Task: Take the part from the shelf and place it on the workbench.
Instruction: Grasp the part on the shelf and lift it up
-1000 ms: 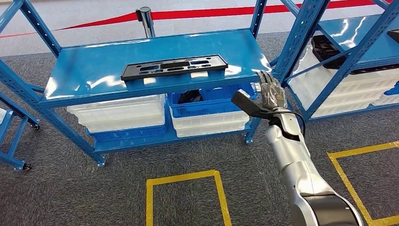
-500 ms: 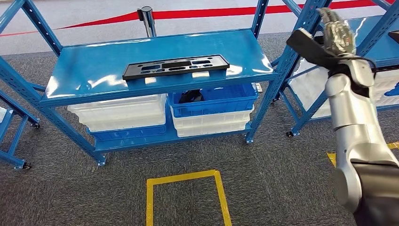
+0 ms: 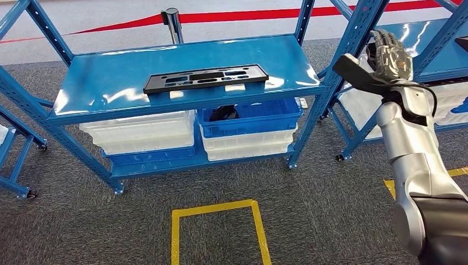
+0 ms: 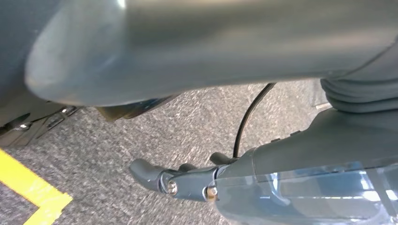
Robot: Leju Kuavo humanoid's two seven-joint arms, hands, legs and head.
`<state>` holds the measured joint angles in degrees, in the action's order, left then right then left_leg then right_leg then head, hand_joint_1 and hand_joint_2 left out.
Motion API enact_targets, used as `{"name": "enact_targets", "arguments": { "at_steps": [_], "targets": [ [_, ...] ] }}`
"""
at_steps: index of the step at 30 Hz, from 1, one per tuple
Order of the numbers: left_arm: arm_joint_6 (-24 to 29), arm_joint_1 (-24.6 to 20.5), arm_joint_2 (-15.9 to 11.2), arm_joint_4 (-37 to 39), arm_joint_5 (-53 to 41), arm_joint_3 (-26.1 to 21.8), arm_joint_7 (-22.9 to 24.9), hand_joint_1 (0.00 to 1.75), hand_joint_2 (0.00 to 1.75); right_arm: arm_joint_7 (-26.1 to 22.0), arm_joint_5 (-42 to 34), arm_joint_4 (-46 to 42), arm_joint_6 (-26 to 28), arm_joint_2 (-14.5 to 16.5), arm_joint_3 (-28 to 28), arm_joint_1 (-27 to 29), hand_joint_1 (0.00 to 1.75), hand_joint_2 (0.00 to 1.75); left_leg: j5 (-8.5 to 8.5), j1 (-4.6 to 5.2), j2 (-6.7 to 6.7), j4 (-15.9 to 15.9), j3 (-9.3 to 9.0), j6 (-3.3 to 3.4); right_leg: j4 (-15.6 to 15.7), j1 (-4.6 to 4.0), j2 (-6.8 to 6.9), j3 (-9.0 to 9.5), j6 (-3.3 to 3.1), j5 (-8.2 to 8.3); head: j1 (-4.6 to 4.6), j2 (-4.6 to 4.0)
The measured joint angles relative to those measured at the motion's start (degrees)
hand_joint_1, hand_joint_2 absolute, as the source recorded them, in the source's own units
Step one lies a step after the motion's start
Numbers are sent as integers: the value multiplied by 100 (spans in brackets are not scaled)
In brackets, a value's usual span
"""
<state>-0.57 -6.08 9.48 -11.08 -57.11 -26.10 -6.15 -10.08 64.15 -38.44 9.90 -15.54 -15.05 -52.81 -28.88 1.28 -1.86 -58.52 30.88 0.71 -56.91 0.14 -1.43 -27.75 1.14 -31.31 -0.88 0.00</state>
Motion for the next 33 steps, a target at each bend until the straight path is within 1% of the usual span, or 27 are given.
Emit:
{"name": "enact_targets", "arguments": {
  "at_steps": [4, 9, 16, 23, 27, 33],
  "targets": [
    [-3, 2, 0, -1, -54, -4, 45, 0, 0, 37, 113, 144, 81, 194, -91, 182, 0, 0, 0, 2, 1, 0, 7, 0, -1, 0, 0, -5, 0, 0, 0, 0],
    [-12, 9, -2, -1, -165, -4, 141, 0, 0, 64, 309, 334, 88, 481, -222, 223, 0, 0, 0, 3, 2, 1, 12, 0, -1, 1, -1, -10, 0, 0, -2, 0],
    [-65, -3, 3, -1, -270, -4, 151, 0, 0, 101, 551, 535, 11, 1063, -509, 187, 0, 0, 1, 2, 3, 1, 12, 0, -1, 0, -1, -12, 0, 0, -2, 0],
    [-69, -31, 33, -1, -327, -4, 141, 0, 0, 111, 587, 712, -27, 1580, -714, 140, 0, 0, 1, 2, 3, 2, 16, 0, -2, 0, -1, -16, -1, 0, -2, 0],
    [-66, -28, 33, -1, -330, -4, 158, 0, 0, 60, 588, 793, -18, 1773, -781, 145, 0, 0, 1, 2, 2, 1, 18, 0, -2, 1, -1, -17, -1, 0, -2, 0],
    [-58, 2, 32, -1, -338, -8, 184, 0, 0, -57, 588, 882, -21, 1920, -874, 166, 0, 0, 1, 3, 2, 1, 19, 0, -2, 1, -1, -17, -1, 0, -2, 0]
  ]
}}
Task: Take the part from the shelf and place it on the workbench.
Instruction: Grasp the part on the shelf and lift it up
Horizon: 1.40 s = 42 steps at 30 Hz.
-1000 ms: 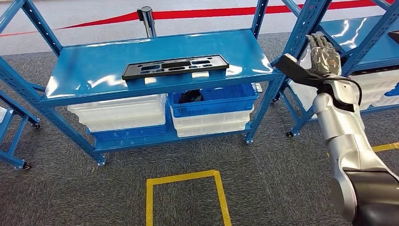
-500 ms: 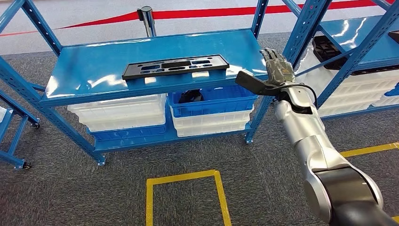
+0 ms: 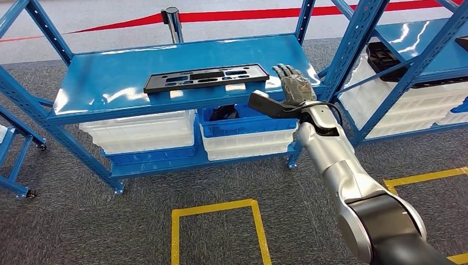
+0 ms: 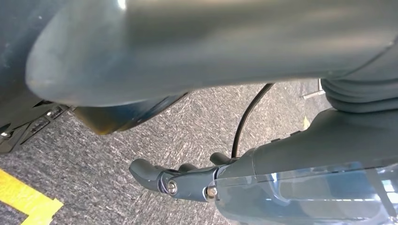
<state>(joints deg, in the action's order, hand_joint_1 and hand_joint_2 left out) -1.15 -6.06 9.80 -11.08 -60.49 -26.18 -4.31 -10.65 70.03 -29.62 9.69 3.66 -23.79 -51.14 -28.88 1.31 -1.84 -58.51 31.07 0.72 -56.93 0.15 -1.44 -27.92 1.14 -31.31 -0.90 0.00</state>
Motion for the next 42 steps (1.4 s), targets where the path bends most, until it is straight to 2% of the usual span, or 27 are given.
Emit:
{"name": "enact_targets", "arguments": {
  "at_steps": [11, 21, 34, 42],
  "targets": [
    [3, 16, 2, 0, -45, -39, -4, 0, 0, -351, -113, 133, -342, 245, -225, 82, 0, 0, 0, -1, 0, 1, 2, 0, 0, -1, 0, -3, 0, 0, 1, 0],
    [1, 17, -1, 0, -96, -64, -14, 0, 0, -374, -293, 258, -300, 418, -301, 112, 0, 0, 0, 0, 0, 0, 4, 0, 0, 0, 0, -3, 0, 0, 0, 0],
    [166, 30, -109, 0, -57, -260, -56, 0, 0, -422, -472, 366, -229, 403, -314, 182, 0, 0, 0, -1, 0, 0, 3, 0, 0, 0, 0, -5, 0, 0, 0, 0],
    [231, 41, -168, -2, -27, -402, -81, 0, 0, -461, -664, 374, -162, 290, -323, 307, 0, 0, 0, 0, 0, 0, 4, 0, 0, 0, 0, -4, 0, 0, 0, 0]
  ]
}}
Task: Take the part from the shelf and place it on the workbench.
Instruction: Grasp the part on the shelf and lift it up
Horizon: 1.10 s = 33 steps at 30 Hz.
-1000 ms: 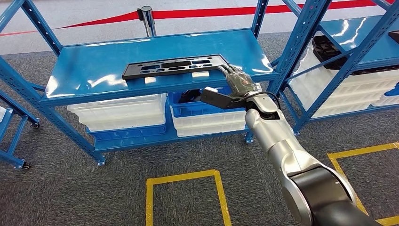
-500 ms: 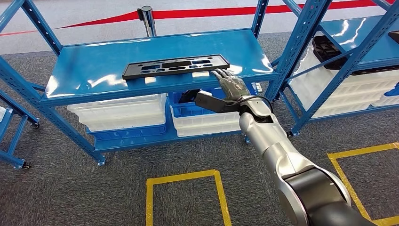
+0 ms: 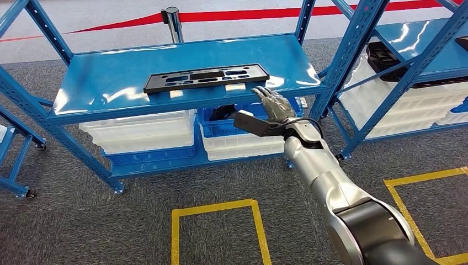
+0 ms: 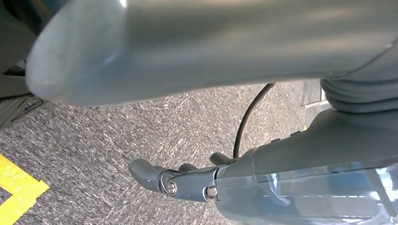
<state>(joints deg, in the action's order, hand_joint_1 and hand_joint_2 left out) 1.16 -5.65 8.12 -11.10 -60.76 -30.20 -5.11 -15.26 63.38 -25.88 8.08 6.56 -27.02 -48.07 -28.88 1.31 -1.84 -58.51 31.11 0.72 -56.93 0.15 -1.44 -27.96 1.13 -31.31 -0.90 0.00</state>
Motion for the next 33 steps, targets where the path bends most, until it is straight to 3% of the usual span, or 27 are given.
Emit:
{"name": "enact_targets", "arguments": {
  "at_steps": [33],
  "targets": [
    [-118, 176, 13, 4, -61, -175, 74, 0, 0, -63, -98, 166, 97, 22, -163, 243, 0, 0, 0, 0, 0, 0, 4, 0, 0, 0, 0, -3, 0, 0, 0, 0]
  ]
}}
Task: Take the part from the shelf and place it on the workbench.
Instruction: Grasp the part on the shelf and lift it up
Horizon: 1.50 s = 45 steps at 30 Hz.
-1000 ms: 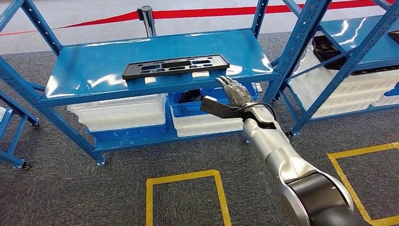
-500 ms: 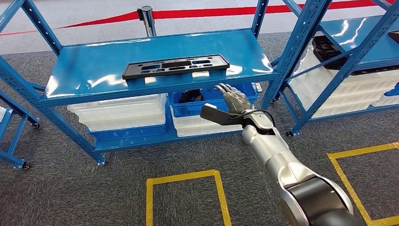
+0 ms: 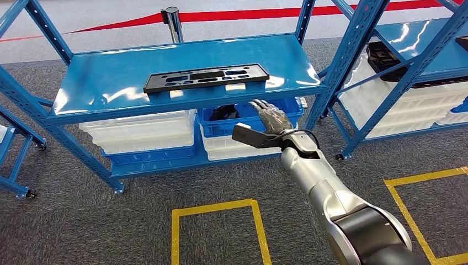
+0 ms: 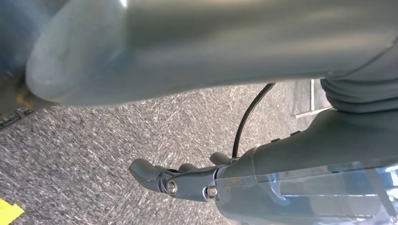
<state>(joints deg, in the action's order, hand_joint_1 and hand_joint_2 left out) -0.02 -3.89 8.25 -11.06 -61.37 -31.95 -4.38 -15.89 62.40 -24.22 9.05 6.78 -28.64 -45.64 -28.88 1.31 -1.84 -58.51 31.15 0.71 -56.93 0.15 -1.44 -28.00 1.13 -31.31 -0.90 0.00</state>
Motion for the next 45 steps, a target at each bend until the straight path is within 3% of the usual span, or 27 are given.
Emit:
{"name": "enact_targets", "arguments": {
  "at_steps": [20, 26, 28, 30, 32, 33, 35, 37, 39, 42, 43, 45],
  "targets": [
    [1, -1, 45, -1, -51, -36, -18, 0, 0, -16, -27, 4, 5, 4, -55, 0, 0, 0, -6, 22, -1, -19, 6, 9, 4, 35, 0, -2, 5, 2, 1, 0],
    [6, -6, 51, -2, -59, -42, -17, 0, 0, -18, -44, 4, 15, 3, -56, 2, 0, 0, -2, 10, 14, 18, 6, 72, -93, 40, 11, -14, 51, 18, 7, 0],
    [7, -8, 60, -2, -65, -43, -17, 0, 0, -19, -50, 4, 22, 3, -56, -13, 0, 0, 8, -31, 31, 50, -22, 97, -452, 37, 36, -226, 70, -134, -27, 0],
    [7, -7, 63, -2, -68, -46, -17, 0, 0, -20, -52, 5, 26, 4, -57, -12, 0, 0, 2, -54, 46, 51, -24, 104, -1179, 47, 49, -679, 87, -393, -75, 0],
    [7, -5, 64, -2, -69, -49, -17, 0, 0, -20, -52, 10, 26, 0, -58, 25, 0, 0, -21, -74, 47, 48, -40, 99, -1682, 59, 52, -1086, 99, -443, -99, 0],
    [7, -3, 65, -2, -69, -51, -17, 0, 0, -20, -52, 14, 27, -3, -58, 39, 0, 0, -42, -88, 43, 46, -64, 85, -1623, 62, 54, -1155, 104, -286, -114, 0],
    [7, -2, 69, -2, -69, -52, -17, 0, 0, -20, -52, 18, 29, -8, -58, 46, 0, 0, -108, -121, 39, 47, -144, 29, -972, 68, 62, -1036, 115, 274, -142, 0],
    [8, -6, 74, -1, -69, -56, -19, 0, 0, -20, -49, 24, 32, -13, -59, 47, 0, 0, -167, -140, 40, 48, -196, -42, -370, 45, 77, -876, 103, 567, -165, 0],
    [9, -12, 82, -1, -70, -58, -19, 0, 0, -20, -44, 31, 40, -15, -61, 63, 0, 0, -195, -136, 39, 69, -212, -103, -204, 17, 89, -823, 35, 538, -165, 0],
    [9, -4, 90, -2, -70, -61, -20, 0, 0, -20, -42, 31, 55, -16, -62, 72, 0, 0, -253, -127, 65, -35, -214, -184, -142, 48, 85, -717, -89, 528, -105, 0],
    [9, -7, 90, -2, -70, -61, -20, 0, 0, -21, -41, 31, 58, -13, -62, 63, 0, 0, -329, -132, 86, -248, -111, -203, -131, 60, 83, -670, -121, 511, -68, 0],
    [9, -15, 91, -1, -69, -63, -23, 0, 0, -22, -36, 31, 63, -11, -64, 62, 0, 0, -580, -144, 123, -984, 313, -225, -123, 66, 87, -598, -168, 458, 6, 0]
  ]
}}
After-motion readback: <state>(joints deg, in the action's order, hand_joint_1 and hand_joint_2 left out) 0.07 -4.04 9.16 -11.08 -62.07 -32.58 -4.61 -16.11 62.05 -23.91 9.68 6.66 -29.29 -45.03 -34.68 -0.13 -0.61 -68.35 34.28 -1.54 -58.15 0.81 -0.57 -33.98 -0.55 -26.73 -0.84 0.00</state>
